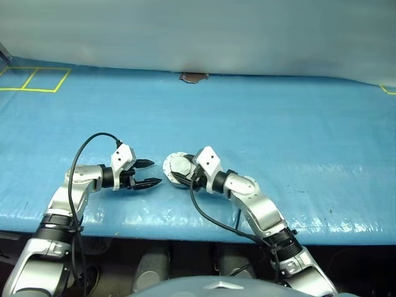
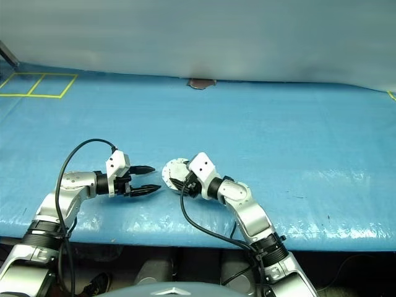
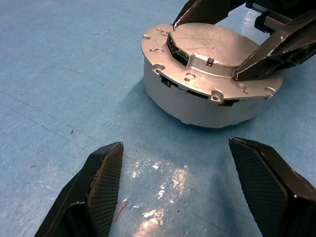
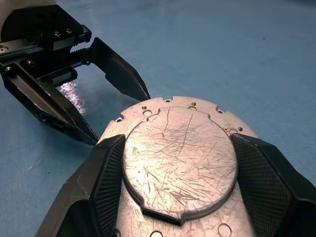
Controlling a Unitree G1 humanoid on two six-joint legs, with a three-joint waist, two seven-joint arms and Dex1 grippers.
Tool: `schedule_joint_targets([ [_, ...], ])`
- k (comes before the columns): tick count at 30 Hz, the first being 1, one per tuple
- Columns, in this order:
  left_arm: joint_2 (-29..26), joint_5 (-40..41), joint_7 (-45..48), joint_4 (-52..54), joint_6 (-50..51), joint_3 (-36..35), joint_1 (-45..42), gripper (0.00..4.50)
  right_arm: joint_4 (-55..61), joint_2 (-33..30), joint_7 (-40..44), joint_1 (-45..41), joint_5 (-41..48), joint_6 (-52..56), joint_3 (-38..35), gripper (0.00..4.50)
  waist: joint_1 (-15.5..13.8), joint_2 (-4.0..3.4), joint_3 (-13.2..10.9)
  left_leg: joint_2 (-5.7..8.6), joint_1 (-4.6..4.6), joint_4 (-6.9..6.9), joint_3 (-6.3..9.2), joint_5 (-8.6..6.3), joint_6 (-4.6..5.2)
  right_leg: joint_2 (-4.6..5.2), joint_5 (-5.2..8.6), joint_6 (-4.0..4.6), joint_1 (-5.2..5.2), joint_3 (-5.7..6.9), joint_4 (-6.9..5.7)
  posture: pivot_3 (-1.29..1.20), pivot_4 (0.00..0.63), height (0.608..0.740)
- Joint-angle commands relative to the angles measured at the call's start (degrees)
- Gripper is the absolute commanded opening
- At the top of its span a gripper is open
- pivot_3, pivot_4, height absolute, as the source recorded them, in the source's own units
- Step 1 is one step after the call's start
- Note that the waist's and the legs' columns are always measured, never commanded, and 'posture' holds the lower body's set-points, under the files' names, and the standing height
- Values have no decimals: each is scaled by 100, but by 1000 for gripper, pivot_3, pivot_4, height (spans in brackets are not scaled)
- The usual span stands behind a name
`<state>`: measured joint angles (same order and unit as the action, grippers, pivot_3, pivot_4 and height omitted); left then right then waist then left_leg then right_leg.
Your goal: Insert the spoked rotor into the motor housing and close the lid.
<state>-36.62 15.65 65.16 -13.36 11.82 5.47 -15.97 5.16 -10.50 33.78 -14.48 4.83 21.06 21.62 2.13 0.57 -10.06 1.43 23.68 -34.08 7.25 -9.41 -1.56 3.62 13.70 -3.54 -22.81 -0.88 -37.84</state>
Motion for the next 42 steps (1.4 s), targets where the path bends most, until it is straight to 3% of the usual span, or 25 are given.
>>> schedule_joint_targets([
  [1,-46,-27,16,165,-83,-69,-32,3746,333,-72,157,-125,58,258,53,3044,0,0,0,0,0,0,1,0,0,0,0,0,0,0,0,0,150,740],
  [21,58,-29,-16,151,-85,-21,6,3746,476,-147,465,-677,182,667,-11,3044,7,0,0,-1,3,-1,0,0,0,0,-2,-4,-3,1,-1,0,150,740],
  [33,73,-49,-19,103,-140,-15,3,3746,589,-509,803,-743,191,620,11,3044,6,0,0,-1,4,-1,0,0,0,0,-2,-4,-3,1,-1,0,150,740],
  [42,54,-54,-45,114,-159,-33,22,3746,333,-355,649,-640,105,508,30,3044,4,0,0,-1,4,-1,0,0,0,0,-3,-5,-3,1,-1,0,150,740],
])
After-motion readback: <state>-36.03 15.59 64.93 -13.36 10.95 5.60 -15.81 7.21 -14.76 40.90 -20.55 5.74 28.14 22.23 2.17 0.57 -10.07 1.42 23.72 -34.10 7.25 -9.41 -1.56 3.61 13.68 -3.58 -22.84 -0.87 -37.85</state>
